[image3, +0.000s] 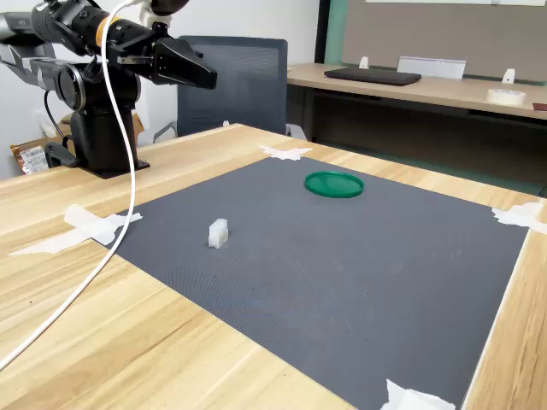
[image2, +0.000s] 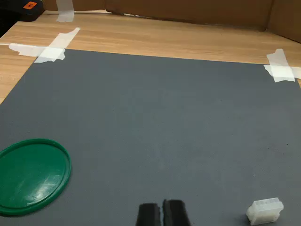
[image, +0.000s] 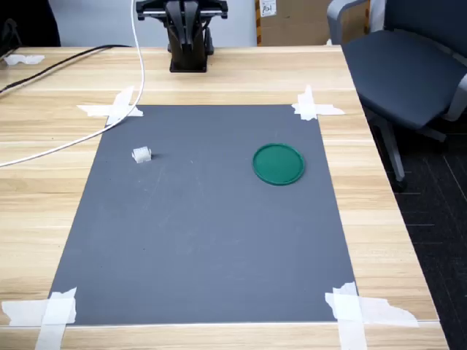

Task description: Grasp a white terminal and put it in the green lid.

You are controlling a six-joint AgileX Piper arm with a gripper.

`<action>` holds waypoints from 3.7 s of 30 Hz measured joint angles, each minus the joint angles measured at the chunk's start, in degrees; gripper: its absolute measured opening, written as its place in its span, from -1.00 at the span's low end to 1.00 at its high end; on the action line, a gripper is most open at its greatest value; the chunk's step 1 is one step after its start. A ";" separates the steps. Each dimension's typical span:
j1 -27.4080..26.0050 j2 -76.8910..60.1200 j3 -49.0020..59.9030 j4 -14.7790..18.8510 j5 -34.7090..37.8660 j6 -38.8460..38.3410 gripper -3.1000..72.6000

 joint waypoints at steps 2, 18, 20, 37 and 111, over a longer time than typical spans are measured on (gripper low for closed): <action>0.00 0.00 0.00 0.00 0.00 0.00 -0.99; 0.00 0.00 0.00 0.00 0.00 0.00 -0.99; 0.00 0.00 0.00 0.00 0.00 0.00 -0.99; 0.00 14.73 -11.03 -2.19 -0.05 0.00 -0.99; -13.01 86.78 -61.45 -29.79 43.43 -52.90 0.80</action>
